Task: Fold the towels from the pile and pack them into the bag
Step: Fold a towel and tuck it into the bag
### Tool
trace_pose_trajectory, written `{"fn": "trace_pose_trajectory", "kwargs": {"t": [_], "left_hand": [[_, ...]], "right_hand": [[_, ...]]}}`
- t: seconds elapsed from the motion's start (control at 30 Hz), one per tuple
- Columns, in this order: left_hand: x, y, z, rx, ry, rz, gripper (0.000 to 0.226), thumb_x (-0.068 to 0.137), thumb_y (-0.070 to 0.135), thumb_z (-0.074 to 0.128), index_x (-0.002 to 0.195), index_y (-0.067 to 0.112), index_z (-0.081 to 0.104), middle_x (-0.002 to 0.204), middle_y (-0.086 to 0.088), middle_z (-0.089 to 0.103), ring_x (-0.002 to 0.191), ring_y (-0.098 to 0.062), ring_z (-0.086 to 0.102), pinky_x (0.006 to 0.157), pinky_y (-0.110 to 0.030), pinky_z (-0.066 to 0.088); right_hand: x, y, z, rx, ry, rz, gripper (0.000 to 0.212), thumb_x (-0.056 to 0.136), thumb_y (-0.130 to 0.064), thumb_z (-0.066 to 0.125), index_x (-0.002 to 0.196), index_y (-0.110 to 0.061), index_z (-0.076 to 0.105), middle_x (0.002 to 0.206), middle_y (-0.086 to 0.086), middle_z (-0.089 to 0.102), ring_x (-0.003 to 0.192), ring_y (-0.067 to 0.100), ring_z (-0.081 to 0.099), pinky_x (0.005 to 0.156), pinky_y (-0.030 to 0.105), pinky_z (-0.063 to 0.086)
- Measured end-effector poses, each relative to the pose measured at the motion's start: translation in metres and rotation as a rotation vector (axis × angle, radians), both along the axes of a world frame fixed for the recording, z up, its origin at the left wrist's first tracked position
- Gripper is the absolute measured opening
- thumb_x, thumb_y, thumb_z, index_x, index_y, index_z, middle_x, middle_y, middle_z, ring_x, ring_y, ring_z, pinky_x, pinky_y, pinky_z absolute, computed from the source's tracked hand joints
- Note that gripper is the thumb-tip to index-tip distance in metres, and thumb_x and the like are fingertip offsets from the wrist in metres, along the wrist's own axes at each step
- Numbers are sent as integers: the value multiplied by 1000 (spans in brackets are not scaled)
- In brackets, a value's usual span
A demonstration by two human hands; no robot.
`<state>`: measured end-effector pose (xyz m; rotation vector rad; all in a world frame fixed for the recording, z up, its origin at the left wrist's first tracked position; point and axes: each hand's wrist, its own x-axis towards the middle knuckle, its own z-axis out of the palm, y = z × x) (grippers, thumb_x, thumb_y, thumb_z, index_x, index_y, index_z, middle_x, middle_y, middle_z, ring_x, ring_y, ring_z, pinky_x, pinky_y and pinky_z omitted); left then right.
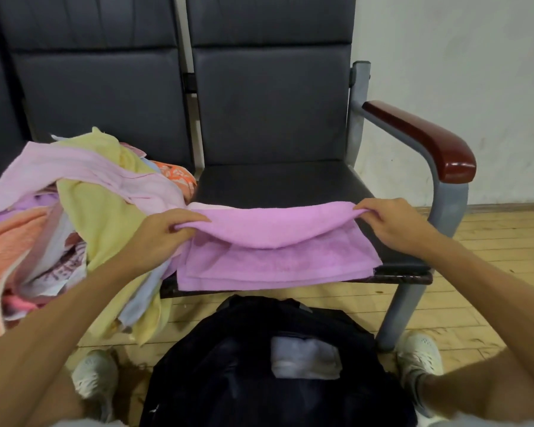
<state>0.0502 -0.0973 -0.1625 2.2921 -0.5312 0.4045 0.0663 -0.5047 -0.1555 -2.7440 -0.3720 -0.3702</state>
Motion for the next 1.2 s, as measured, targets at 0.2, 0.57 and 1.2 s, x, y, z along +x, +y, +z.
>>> {"fn": "trace_pose_trajectory", "kwargs": {"t": [0.2, 0.57, 1.2], "left_hand": [[-19, 14, 10, -183, 138, 21, 47, 90, 1, 61, 93, 46, 74, 99, 16, 73, 96, -4, 64, 85, -20, 48], [-8, 1, -12, 237, 279, 154, 7, 90, 19, 66, 87, 14, 71, 96, 1, 63, 87, -9, 58, 74, -7, 37], [10, -32, -31, 196, 398, 453, 55, 97, 22, 52, 144, 2, 32, 138, -16, 49, 127, -35, 47, 98, -34, 35]], "right_hand": [[-23, -17, 7, 33, 26, 31, 18, 99, -19, 54, 109, -17, 69, 90, -4, 65, 77, 9, 57, 66, 16, 40], [-17, -13, -3, -123, 323, -61, 36, 97, -40, 53, 88, -11, 71, 83, 2, 65, 77, 15, 59, 71, 27, 46], [24, 21, -23, 325, 552, -405, 30, 87, -28, 68, 104, -4, 60, 104, 9, 59, 95, 23, 56, 76, 32, 42]]}}
